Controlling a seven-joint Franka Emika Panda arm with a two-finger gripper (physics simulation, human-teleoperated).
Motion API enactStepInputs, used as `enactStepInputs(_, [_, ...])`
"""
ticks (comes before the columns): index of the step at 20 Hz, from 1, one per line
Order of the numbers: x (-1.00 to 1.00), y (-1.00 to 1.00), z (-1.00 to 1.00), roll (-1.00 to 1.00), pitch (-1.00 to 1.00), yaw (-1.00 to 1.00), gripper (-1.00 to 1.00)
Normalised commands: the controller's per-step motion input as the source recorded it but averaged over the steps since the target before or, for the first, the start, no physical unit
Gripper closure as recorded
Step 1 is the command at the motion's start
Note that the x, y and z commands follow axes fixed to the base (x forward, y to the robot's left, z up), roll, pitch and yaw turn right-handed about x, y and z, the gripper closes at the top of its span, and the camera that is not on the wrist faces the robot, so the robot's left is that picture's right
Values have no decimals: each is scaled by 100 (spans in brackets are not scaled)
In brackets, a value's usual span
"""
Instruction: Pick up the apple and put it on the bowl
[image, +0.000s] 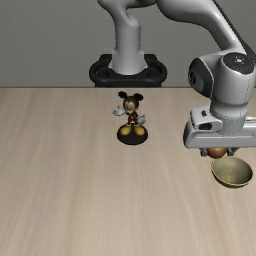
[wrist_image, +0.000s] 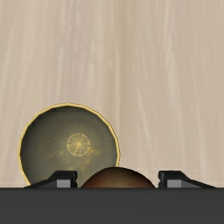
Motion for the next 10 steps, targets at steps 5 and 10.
enactStepInputs(5, [40,40,0,0,0,0,-100])
enactStepInputs(10, [0,0,0,0,0,0,-100])
